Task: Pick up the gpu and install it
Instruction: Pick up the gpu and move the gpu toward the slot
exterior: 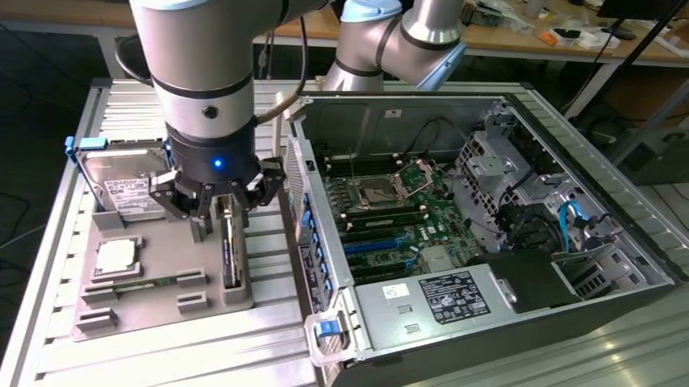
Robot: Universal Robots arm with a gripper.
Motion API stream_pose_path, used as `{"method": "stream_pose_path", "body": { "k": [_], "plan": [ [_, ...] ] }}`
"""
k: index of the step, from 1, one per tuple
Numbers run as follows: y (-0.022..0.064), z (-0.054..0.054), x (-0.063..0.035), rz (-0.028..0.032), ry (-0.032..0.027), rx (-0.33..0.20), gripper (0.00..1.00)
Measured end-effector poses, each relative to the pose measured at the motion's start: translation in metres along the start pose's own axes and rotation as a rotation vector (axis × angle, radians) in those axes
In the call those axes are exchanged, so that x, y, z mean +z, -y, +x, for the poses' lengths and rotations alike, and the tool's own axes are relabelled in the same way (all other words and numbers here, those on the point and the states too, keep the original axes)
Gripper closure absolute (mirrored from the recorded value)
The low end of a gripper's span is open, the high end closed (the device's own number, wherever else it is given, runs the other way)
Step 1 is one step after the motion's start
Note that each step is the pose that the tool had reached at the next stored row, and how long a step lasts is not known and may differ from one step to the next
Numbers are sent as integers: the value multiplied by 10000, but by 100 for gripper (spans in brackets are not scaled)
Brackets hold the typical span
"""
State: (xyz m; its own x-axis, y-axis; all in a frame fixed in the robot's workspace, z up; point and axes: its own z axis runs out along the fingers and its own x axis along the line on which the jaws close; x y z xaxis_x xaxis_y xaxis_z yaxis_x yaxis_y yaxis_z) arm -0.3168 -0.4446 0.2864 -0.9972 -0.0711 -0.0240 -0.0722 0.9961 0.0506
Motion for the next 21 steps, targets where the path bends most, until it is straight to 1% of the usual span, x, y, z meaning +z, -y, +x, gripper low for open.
{"method": "stream_pose_path", "body": {
  "k": [6, 17, 19, 21],
  "plan": [
    [17, 4, 138, -3, -8, -129, 52],
    [44, 10, 342, -6, -15, -278, 52],
    [37, 10, 364, -6, -16, -294, 52],
    [37, 10, 365, -6, -17, -296, 52]
  ]
}}
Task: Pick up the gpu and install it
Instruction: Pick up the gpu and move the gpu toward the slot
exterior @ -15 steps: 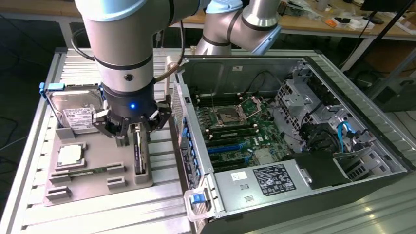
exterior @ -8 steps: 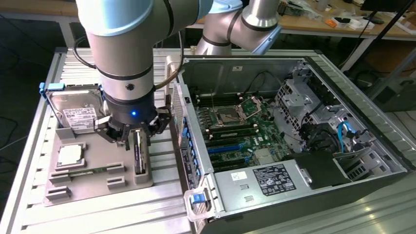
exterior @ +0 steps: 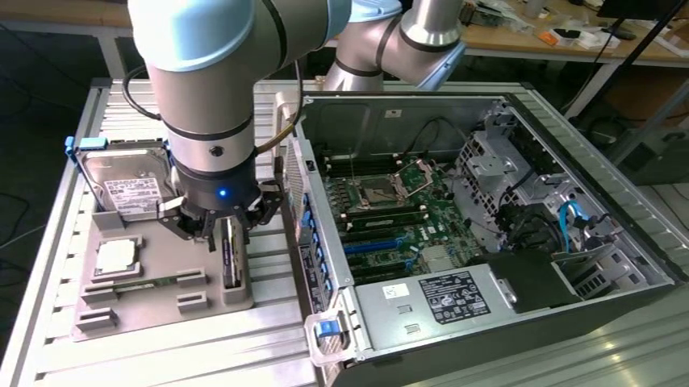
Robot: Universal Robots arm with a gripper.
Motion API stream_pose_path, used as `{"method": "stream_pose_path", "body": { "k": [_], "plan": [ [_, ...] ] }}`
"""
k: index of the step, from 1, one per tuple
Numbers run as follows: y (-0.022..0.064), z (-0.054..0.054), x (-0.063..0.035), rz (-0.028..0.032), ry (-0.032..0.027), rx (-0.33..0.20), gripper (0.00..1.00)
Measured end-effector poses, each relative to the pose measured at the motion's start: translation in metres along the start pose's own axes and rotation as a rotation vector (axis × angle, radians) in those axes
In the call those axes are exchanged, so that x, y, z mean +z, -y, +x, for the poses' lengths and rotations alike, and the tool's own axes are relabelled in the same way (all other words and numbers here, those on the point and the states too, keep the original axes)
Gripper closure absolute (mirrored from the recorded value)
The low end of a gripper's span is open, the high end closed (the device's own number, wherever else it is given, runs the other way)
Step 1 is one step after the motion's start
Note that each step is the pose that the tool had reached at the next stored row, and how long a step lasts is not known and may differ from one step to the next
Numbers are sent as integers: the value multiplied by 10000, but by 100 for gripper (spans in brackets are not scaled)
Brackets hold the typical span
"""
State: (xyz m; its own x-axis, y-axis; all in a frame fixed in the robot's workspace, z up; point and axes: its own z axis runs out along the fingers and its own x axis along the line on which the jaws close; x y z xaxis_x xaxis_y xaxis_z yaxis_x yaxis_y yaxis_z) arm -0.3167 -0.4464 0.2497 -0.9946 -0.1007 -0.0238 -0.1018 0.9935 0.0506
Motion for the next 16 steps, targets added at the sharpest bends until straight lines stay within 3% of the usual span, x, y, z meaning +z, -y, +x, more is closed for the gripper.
{"method": "stream_pose_path", "body": {
  "k": [7, 8, 11, 12, 16],
  "plan": [
    [-1, 1, 2, 4, 2, 1, 52],
    [-13, 0, 4, 44, -1, 1, 52],
    [-64, -5, 4, 476, -48, -7, 52],
    [-67, -6, 5, 541, -53, -9, 52],
    [-67, -6, 5, 548, -55, -9, 52]
  ]
}}
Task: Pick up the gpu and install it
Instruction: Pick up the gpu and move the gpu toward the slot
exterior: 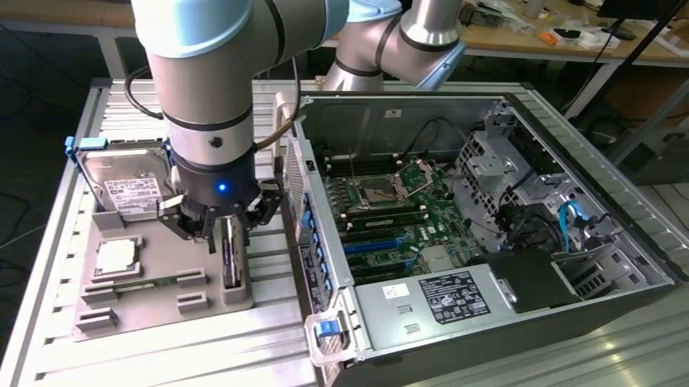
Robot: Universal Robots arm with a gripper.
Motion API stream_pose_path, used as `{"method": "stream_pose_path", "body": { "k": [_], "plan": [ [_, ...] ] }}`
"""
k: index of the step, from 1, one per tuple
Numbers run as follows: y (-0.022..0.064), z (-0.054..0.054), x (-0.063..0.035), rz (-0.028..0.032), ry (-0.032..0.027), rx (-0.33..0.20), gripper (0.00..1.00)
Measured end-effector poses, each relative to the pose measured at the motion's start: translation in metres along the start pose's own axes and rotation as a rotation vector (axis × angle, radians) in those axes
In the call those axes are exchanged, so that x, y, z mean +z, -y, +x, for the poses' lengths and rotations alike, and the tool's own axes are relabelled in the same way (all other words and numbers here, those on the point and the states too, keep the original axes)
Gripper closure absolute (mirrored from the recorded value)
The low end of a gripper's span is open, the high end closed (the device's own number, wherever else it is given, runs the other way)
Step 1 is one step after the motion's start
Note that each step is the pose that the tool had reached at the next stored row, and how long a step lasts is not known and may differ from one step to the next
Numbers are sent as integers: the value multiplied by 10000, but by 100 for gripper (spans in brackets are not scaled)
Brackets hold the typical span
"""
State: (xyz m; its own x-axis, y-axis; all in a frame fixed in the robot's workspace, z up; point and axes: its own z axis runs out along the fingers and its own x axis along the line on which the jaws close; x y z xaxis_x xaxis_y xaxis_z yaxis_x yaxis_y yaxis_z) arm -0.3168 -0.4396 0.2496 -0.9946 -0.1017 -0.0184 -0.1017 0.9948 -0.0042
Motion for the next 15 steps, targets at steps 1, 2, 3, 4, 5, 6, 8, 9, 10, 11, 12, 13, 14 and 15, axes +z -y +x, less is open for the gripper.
{"method": "stream_pose_path", "body": {
  "k": [1, 2, 3, 4, 5, 6, 8, 9, 10, 11, 12, 13, 14, 15],
  "plan": [
    [0, 0, 0, 0, 0, 0, 52],
    [0, -1, 0, -1, 1, 0, 52],
    [-1, -3, 1, -1, 1, 1, 52],
    [0, -3, 1, 0, 1, 2, 52],
    [0, -4, 2, -1, 1, 1, 52],
    [0, -4, 2, 0, 1, 1, 52],
    [0, -4, 2, -2, 0, 1, 52],
    [0, -4, 1, -16, 0, 0, 52],
    [0, -4, 1, -25, 2, 0, 52],
    [0, -4, 1, -34, 3, 1, 52],
    [0, -4, 1, -48, 4, 1, 52],
    [0, -4, 2, -63, 6, 2, 53],
    [0, -4, 1, -77, 8, 2, 60],
    [0, -4, 2, -93, 10, 3, 60]
  ]
}}
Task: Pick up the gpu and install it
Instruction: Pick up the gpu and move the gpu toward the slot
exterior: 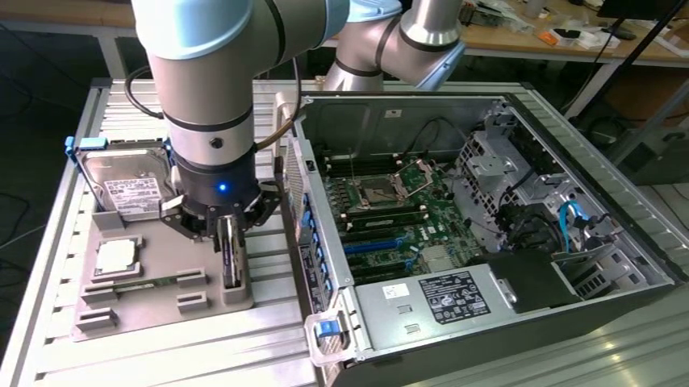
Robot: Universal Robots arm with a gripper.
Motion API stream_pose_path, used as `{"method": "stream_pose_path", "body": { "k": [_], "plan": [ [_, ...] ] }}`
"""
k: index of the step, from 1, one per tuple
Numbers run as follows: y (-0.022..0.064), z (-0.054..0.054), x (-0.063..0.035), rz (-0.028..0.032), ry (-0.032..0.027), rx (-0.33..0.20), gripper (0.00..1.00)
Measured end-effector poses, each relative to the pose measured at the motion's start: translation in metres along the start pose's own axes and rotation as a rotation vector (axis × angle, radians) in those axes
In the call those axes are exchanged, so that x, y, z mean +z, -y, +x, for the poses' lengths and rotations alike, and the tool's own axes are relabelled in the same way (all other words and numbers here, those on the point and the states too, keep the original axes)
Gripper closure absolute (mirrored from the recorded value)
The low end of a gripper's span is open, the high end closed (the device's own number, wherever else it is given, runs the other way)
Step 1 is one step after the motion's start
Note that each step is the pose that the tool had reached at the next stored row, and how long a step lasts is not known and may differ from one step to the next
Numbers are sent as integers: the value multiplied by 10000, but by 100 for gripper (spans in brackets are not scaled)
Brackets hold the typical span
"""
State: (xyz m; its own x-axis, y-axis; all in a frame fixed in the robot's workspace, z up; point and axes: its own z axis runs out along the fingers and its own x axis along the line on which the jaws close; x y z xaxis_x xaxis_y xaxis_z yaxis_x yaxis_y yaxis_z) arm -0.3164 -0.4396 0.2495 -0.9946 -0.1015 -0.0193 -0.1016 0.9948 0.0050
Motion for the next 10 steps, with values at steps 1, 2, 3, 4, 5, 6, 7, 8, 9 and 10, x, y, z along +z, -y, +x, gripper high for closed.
{"method": "stream_pose_path", "body": {
  "k": [1, 2, 3, 4, 5, 6, 7, 8, 9, 10],
  "plan": [
    [0, 0, 0, -17, 0, 0, 66],
    [0, 0, 0, -34, 3, 1, 72],
    [0, 0, 0, -54, 5, 1, 72],
    [0, 0, 1, -71, 8, 0, 72],
    [0, 0, 1, -76, 9, 1, 72],
    [0, 0, 1, -76, 8, 2, 72],
    [0, 0, 1, -76, 8, 1, 72],
    [0, 0, 0, -77, 8, 1, 72],
    [0, 0, 1, -77, 8, 1, 72],
    [0, 0, 0, -77, 8, 1, 72]
  ]
}}
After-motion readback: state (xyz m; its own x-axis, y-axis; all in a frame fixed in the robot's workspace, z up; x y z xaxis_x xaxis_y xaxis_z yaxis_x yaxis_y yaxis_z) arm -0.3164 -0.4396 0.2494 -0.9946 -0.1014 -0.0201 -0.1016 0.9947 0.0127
